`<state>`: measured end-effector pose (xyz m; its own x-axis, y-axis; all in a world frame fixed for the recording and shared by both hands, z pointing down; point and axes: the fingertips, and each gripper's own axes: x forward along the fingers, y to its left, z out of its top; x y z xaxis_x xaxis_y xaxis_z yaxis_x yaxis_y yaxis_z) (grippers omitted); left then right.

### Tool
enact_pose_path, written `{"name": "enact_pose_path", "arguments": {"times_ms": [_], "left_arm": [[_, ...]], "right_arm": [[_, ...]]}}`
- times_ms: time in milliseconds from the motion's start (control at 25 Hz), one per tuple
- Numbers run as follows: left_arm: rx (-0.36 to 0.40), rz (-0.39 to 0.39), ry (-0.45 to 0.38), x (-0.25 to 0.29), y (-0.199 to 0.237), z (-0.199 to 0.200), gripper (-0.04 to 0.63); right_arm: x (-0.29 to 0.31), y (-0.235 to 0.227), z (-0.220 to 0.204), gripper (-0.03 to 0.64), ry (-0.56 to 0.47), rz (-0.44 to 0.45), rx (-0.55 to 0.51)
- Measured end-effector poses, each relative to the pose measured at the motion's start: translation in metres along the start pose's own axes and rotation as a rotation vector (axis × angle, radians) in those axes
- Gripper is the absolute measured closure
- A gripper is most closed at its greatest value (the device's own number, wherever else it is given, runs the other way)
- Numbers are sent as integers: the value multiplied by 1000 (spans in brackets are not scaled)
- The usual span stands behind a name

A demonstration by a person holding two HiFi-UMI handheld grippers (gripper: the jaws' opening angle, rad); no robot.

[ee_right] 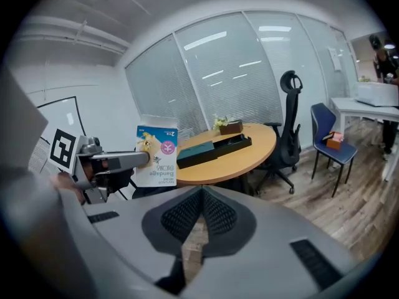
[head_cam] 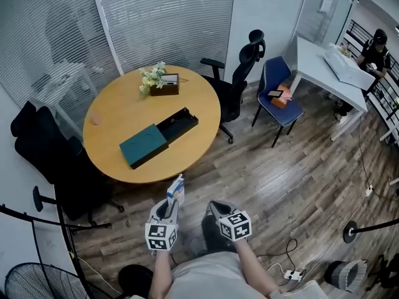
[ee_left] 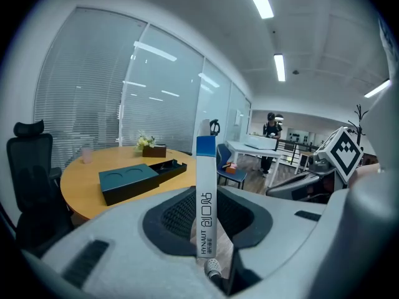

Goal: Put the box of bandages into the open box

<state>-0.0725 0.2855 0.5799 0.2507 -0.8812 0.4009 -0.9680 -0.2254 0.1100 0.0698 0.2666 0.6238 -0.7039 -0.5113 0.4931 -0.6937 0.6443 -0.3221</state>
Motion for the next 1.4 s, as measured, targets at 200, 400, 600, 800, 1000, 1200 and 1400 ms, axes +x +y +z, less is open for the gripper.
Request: {"name": "enact_pose_path", "arguments": {"times_ms": [200,400,600,800,1000,1200,1400], "left_arm": [[-15,21,-6,15,14,12,509],[-23,40,-2,33,32,24,509],[-25,33,6,67,47,38,511],[-19,42,-7,97,65,61,509],[-21,55,-9,129,82,80,509],[-12,72,-2,155,92,96,509],[12,85,20,178,94,108,509]], "right_arm": [[18,-11,10,620,41,13,4],[41,-17,26,620,51,28,11],[67,-35,46,620,62,25,16],[88,-56,80,620,46,16,15],[111,-75,107,620,49,23,2],[131,-90,126,620,55,41,4],[149,-106,142,620,58,70,10]]}}
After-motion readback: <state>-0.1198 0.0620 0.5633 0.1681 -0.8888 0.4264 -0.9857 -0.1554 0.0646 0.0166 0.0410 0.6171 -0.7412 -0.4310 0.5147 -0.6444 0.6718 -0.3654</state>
